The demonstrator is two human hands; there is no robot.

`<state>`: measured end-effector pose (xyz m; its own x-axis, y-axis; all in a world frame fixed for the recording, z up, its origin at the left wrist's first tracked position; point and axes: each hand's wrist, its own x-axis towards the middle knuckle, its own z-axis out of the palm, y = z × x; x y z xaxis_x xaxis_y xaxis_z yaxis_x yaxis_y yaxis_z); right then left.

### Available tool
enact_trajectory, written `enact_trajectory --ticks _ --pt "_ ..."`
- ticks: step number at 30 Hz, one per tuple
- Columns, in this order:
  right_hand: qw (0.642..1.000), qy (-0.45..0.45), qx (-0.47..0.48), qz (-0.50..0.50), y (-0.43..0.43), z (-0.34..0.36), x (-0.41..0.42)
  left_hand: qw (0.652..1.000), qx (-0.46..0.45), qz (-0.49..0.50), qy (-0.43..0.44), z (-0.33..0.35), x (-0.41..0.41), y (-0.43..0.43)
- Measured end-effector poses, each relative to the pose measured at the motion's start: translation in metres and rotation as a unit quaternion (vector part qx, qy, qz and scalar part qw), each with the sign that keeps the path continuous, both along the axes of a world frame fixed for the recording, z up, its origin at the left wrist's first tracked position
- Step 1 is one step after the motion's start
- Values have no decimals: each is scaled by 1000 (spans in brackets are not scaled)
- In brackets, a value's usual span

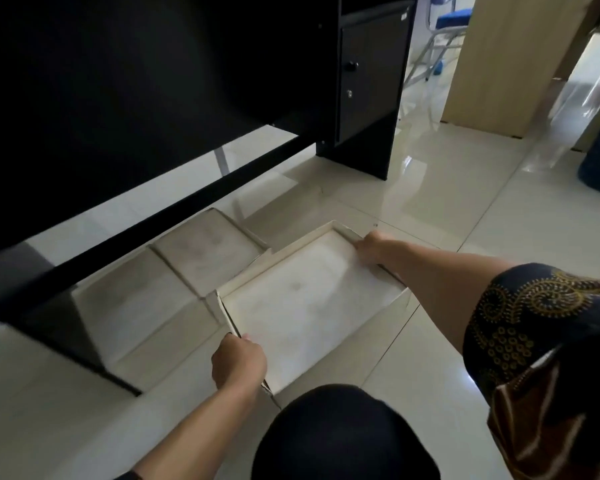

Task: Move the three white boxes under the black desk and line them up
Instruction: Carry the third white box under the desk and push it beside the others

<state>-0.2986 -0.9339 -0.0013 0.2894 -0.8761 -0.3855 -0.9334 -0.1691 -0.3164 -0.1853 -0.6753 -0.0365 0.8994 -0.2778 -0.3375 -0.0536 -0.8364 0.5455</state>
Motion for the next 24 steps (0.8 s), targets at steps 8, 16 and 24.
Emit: enact_trajectory --ticks 8,16,24 --pt "999 -11 -9 -29 -159 -100 21 1000 2 12 11 -87 8 -153" --pt "998 -43 -26 -22 -230 -152 34 998 56 1 -39 -124 20 -227" --pt "990 -33 -136 -20 -265 -164 44 993 60 -22 -101 -128 44 -287"
